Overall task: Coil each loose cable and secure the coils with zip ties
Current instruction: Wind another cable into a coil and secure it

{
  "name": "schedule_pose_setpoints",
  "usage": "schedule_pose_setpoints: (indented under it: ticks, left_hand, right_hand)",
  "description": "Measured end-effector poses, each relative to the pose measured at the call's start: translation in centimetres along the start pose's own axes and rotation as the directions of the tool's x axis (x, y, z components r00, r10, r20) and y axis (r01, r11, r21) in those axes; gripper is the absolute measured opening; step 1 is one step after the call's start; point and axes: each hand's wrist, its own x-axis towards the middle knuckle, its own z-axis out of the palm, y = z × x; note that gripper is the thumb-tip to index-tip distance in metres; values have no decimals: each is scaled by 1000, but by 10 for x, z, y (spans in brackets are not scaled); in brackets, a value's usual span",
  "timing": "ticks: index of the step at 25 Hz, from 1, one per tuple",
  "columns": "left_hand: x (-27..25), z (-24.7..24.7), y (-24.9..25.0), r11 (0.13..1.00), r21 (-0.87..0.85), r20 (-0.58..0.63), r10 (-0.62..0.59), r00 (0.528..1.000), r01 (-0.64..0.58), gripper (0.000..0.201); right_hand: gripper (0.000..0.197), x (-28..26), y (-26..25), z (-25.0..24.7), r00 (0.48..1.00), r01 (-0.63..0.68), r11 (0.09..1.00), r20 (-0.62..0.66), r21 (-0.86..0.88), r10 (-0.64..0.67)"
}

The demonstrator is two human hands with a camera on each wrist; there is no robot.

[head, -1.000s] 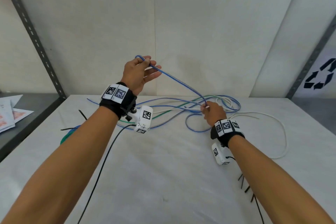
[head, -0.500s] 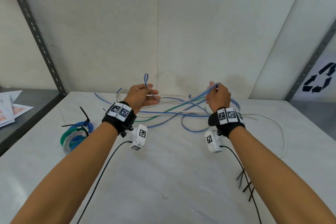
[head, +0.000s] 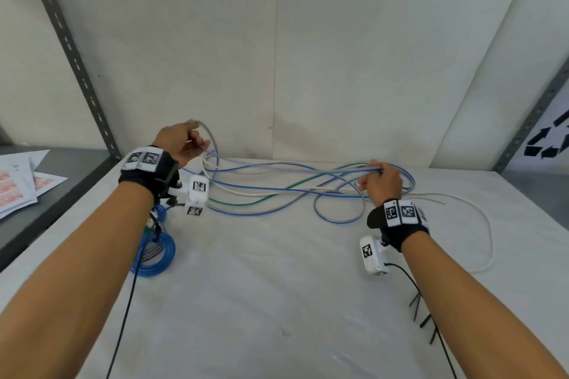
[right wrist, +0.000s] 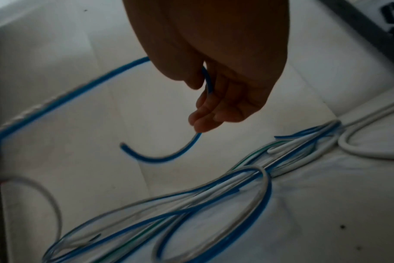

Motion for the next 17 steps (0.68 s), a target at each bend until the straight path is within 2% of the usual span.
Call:
schedule_pose_setpoints:
  ticks: [2, 4, 6, 8, 10, 12, 13, 14, 16, 17]
  left_hand:
    - [-13, 9, -1, 966, 216, 183, 104, 978, -143, 18]
    - [-26, 24, -1, 938, 236, 369, 156, 916, -255, 22]
    - [-33, 34, 5, 920, 189, 466, 223, 856, -343, 22]
    - [-39, 42, 10, 912, 139, 502, 272, 821, -387, 22]
    - [-43, 48, 10, 908, 131, 531, 275, 802, -398, 22]
    - [-45, 50, 2, 897, 180, 543, 252, 801, -405, 25]
    - [-45, 52, -4, 891, 215, 537, 235, 811, -400, 26]
    - [-46, 53, -11, 877, 256, 523, 227, 821, -406, 26]
    - [-51, 58, -24, 815, 347, 503, 255, 825, -464, 22]
    - [-52, 61, -30, 786, 375, 504, 272, 819, -492, 21]
  right_hand:
    - [24, -4, -2, 13, 990, 30, 1000, 134, -1, -30]
    - [23, -13, -9, 22, 977, 74, 996, 206, -46, -62]
    - [20, -21, -14, 30, 961, 118, 992, 256, -55, -100]
    - [17, -26, -17, 33, 949, 140, 990, 288, -32, -125]
    - [10, -28, -23, 32, 941, 83, 995, 324, 63, -99]
    - [10, -31, -37, 27, 900, -107, 943, 433, 317, -43]
    - [13, -33, -46, 21, 872, -199, 890, 488, 410, -30]
    - [20, -36, -54, 14, 851, -237, 868, 524, 437, -31]
    - [32, -38, -62, 5, 810, -217, 921, 587, 322, -14]
    - [35, -37, -63, 1, 803, -124, 979, 596, 160, 4]
